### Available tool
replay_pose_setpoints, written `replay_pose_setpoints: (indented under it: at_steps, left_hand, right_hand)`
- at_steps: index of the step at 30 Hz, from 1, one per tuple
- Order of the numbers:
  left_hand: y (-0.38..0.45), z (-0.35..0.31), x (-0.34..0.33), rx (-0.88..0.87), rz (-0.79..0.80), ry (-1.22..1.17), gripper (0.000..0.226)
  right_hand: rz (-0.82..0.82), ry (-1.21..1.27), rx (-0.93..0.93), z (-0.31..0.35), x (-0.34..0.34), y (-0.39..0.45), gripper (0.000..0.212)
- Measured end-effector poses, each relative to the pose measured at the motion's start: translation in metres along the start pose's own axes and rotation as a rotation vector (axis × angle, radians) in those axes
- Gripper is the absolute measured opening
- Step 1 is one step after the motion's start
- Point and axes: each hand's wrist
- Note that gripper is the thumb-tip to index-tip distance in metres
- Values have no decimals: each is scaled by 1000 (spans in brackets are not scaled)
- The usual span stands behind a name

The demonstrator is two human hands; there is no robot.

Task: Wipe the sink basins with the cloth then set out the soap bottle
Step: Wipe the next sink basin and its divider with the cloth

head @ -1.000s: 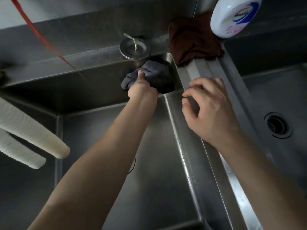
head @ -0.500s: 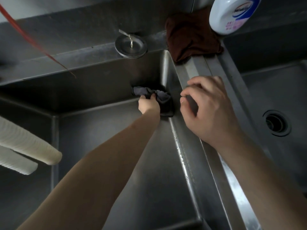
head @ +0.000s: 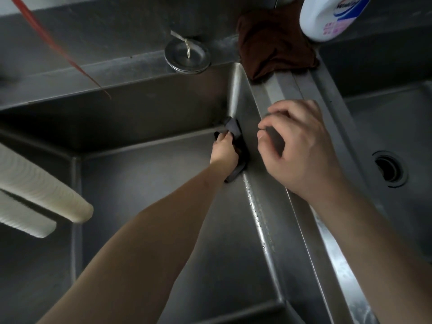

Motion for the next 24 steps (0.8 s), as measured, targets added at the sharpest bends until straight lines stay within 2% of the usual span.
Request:
replay_pose_setpoints:
  at_steps: [5,9,11,16,20,22,24]
  left_hand:
    - [-64,-2,-7,-99,92,233,43]
    - [-99,12,-23,-115,131,171,35]
    - [-100,16,-26,-66,55,50,33]
    - [-74,14,-22,-34,-146,-150,69]
    - [-23,11,-13,-81,-323,-88,60]
    - [3,13,-14,-40,-363,-21,52]
    - [25,21,-26,-18,-353,148,43]
  right_hand:
    - [21,-28,1,1,2,0,20]
    - [11,-35,-4,0,2,0,21]
    - [9,-35,-3,0,2,-1,21]
    - [-1,-29,2,0,2,-1,22]
    - [-4,-25,11,-2,2,-1,23]
    - [-10,-17,17,-3,1,-2,23]
    - [-24,-4,23,-2,0,-2,23]
Point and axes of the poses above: each hand's wrist, its own y-axis towards the middle knuckle, its own x-axis out of the back of the hand, z = x × y, and after that the axes turned 5 degrees about -z, right-handed
